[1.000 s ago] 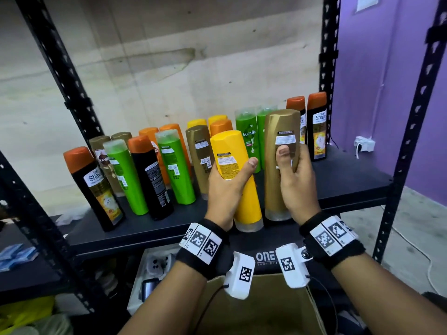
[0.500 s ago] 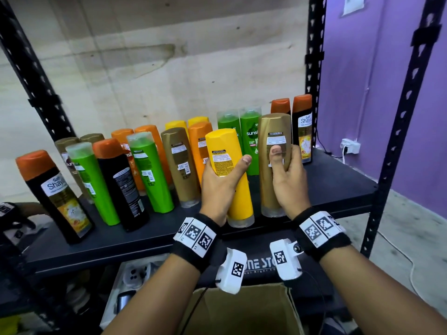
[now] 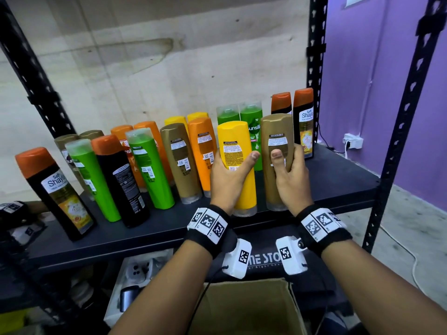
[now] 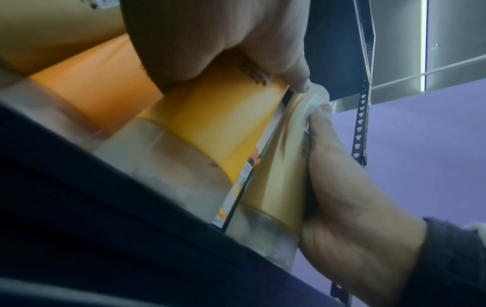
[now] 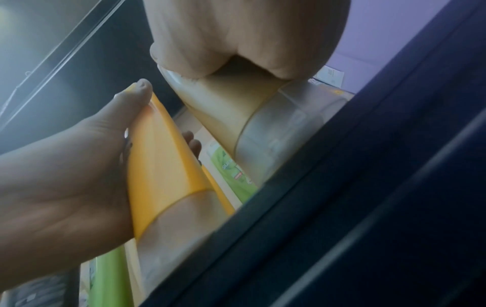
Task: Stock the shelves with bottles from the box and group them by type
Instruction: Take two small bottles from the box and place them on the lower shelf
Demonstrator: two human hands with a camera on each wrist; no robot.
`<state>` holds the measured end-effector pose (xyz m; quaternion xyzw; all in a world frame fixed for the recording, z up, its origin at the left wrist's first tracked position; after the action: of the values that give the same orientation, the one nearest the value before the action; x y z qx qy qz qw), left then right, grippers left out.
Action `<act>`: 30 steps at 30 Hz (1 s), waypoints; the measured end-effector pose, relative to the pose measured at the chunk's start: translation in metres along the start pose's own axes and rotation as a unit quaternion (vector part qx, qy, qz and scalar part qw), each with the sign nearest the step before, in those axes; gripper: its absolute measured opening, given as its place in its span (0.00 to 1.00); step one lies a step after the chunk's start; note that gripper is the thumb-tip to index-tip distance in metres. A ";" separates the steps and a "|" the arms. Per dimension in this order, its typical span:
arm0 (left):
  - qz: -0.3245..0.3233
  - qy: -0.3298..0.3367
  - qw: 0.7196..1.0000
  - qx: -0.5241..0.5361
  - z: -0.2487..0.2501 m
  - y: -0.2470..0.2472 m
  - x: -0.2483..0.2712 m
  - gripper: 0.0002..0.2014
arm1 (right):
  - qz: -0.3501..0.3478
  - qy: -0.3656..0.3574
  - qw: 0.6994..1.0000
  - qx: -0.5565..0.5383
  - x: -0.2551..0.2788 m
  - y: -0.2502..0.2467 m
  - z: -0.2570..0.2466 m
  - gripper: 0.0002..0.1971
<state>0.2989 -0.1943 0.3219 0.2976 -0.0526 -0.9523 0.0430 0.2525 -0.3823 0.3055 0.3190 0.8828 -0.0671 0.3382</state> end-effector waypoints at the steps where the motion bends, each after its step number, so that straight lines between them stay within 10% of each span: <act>1: -0.003 -0.002 1.000 -0.005 -0.001 -0.001 0.001 0.29 | -0.007 0.004 1.000 0.004 0.001 0.001 0.001 0.27; 11: -0.052 -0.025 0.987 -0.152 -0.015 -0.018 0.039 0.20 | -0.037 0.012 0.998 0.046 0.022 -0.013 0.010 0.19; 17: -0.071 -0.006 0.964 -0.257 -0.020 -0.024 0.056 0.35 | -0.081 0.007 0.993 0.091 0.025 -0.021 0.005 0.30; 30: -0.073 -0.026 0.945 -0.317 -0.022 -0.022 0.058 0.34 | -0.190 0.047 0.968 0.154 0.027 -0.008 0.015 0.42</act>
<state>0.2630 -0.1805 0.2682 0.2470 0.2723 -0.9278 0.0640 0.2407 -0.3800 0.2760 0.1969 0.9212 -0.2503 0.2236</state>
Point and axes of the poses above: each hand's wrist, its own x-axis away from the middle knuckle, its own y-axis out of the palm, z = x × y, the point moved 10 cm from there along -x, towards the middle knuckle, and after that the axes turned 6 degrees about z, right-handed, at the moved point
